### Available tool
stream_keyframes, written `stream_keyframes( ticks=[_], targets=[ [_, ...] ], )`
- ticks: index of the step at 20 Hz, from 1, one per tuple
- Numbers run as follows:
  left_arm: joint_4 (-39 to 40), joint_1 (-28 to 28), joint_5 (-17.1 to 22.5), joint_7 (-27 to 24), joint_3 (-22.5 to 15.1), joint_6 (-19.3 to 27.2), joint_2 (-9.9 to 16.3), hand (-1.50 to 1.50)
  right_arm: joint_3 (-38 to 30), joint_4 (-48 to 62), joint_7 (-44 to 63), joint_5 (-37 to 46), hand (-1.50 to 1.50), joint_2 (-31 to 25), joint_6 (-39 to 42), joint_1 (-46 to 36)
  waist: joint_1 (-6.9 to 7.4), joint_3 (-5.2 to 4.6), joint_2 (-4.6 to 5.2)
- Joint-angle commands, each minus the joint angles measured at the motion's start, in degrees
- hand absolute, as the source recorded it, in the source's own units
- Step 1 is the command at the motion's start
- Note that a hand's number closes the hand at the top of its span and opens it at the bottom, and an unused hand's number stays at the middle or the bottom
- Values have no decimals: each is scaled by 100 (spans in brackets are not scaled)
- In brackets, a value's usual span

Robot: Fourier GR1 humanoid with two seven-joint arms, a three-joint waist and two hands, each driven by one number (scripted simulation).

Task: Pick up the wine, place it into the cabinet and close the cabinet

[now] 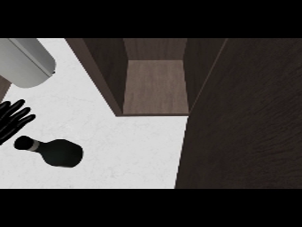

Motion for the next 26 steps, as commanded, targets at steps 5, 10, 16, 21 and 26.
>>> stream_keyframes(
  ticks=[5, 10, 16, 21, 26],
  targets=[
    [1105, -87, -1239, -999, 269, -996, -454, -150, -12, -387, 196, -287, -150, 112, -99, 66, 34, -1, 9],
    [1845, -489, -2523, -1666, 203, -963, -835, -150, 283, -615, 674, -97, -150, 80, -249, -133, -21, -7, 2],
    [2963, -870, -3165, -2494, 411, -1119, -516, -150, 101, -948, 444, -337, -150, 28, -55, 386, -79, -4, 17],
    [3295, -755, -4043, -3314, 76, -844, -750, -150, -330, -565, 368, -666, -150, -122, 3, 19, -57, -5, 20],
    [4049, -1126, -4242, -3781, -56, -719, -601, -150, 30, -421, 426, -338, -150, 11, -145, -239, -39, -8, 16]
  ],
)
